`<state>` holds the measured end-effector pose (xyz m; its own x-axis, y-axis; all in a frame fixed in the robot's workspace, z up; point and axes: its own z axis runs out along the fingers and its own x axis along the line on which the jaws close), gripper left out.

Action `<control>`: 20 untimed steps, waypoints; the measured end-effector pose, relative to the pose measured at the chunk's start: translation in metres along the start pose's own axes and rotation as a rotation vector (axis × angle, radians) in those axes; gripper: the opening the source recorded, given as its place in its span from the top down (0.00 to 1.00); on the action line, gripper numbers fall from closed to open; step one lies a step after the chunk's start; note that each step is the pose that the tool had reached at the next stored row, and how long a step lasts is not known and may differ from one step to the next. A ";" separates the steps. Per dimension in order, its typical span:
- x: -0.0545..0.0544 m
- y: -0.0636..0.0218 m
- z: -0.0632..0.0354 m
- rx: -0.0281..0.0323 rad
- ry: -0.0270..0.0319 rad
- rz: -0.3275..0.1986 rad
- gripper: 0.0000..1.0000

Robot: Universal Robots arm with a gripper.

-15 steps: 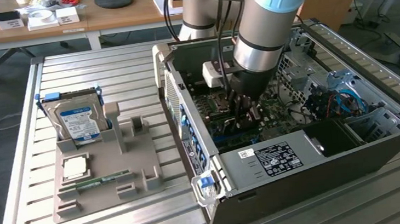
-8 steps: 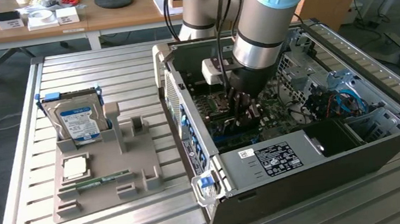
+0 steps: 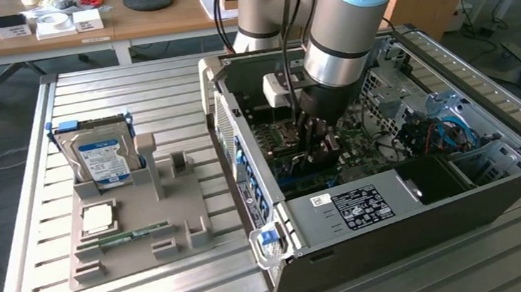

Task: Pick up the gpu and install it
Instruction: 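Insert the gpu into the slot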

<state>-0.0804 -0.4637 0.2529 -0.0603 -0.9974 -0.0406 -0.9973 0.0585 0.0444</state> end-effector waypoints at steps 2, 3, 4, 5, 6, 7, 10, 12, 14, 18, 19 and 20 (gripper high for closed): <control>0.000 0.0000 0.0000 0.0000 0.0000 0.000 0.60; 0.000 0.0000 0.0000 0.0000 0.0000 0.000 0.60; 0.000 0.0000 0.0000 0.0000 0.0000 0.000 0.60; 0.000 0.0000 0.0000 0.0000 0.0000 0.000 0.60; 0.000 0.0000 0.0000 0.0000 0.0001 0.000 0.60; 0.000 0.0000 -0.0001 0.0000 0.0001 0.000 0.60; 0.000 0.0000 -0.0001 0.0000 0.0001 0.000 0.60; 0.000 0.0000 -0.0001 -0.0001 0.0001 0.000 0.61; 0.000 0.0000 -0.0002 -0.0002 0.0007 0.000 0.67; 0.000 0.0000 -0.0001 -0.0001 0.0003 0.000 0.73; 0.000 0.0000 -0.0001 -0.0001 0.0002 0.000 0.73; 0.000 0.0000 -0.0001 -0.0001 0.0002 0.000 0.73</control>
<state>-0.0804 -0.4637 0.2530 -0.0603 -0.9974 -0.0404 -0.9973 0.0585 0.0445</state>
